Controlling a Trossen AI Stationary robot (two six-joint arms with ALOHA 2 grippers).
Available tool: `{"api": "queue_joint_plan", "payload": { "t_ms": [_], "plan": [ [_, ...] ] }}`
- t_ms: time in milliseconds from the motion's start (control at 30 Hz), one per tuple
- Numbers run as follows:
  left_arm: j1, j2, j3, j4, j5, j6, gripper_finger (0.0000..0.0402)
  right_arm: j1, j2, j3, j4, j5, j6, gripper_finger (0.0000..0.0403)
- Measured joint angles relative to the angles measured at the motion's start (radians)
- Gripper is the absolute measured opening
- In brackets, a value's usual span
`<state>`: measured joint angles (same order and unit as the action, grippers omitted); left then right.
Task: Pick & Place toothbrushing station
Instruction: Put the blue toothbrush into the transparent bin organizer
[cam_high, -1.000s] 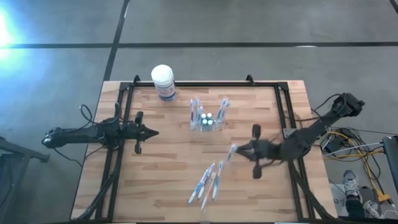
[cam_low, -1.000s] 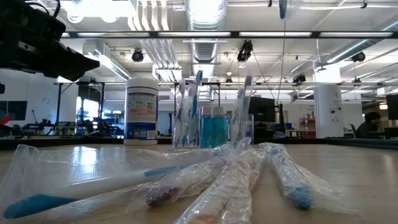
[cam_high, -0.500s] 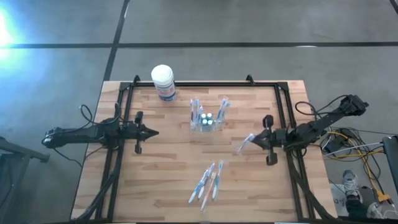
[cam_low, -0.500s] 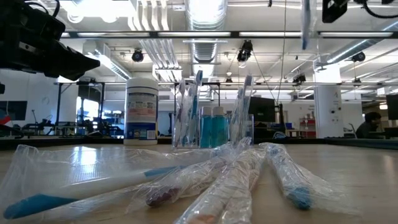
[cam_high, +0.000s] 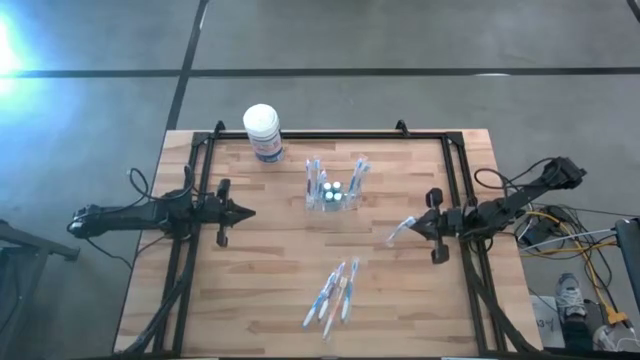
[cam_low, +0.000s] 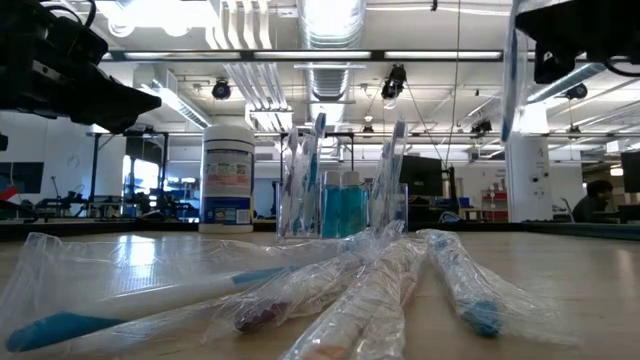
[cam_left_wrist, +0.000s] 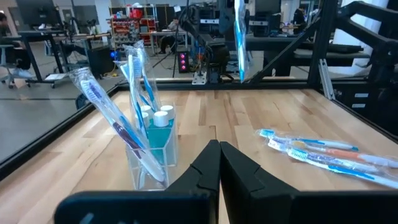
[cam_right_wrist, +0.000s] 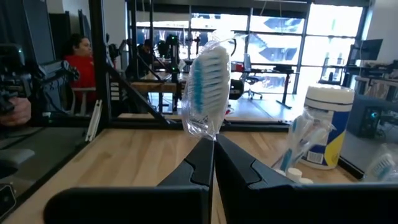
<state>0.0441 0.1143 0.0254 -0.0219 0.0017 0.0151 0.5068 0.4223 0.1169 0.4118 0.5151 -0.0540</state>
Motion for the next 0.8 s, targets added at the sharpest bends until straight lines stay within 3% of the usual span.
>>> {"api": "queue_joint_plan", "payload": {
  "t_ms": [433,800],
  "plan": [
    [0.0,0.0,0.0,0.002,-0.003,0.015,0.0009,-0.022,-0.085,-0.093,0.1,0.007,-0.095,0.0008],
    [0.0,0.0,0.0,0.011,-0.004,0.005,0.0009,-0.023,-0.027,-0.079,0.192,0.007,-0.127,0.0008]
  ]
}}
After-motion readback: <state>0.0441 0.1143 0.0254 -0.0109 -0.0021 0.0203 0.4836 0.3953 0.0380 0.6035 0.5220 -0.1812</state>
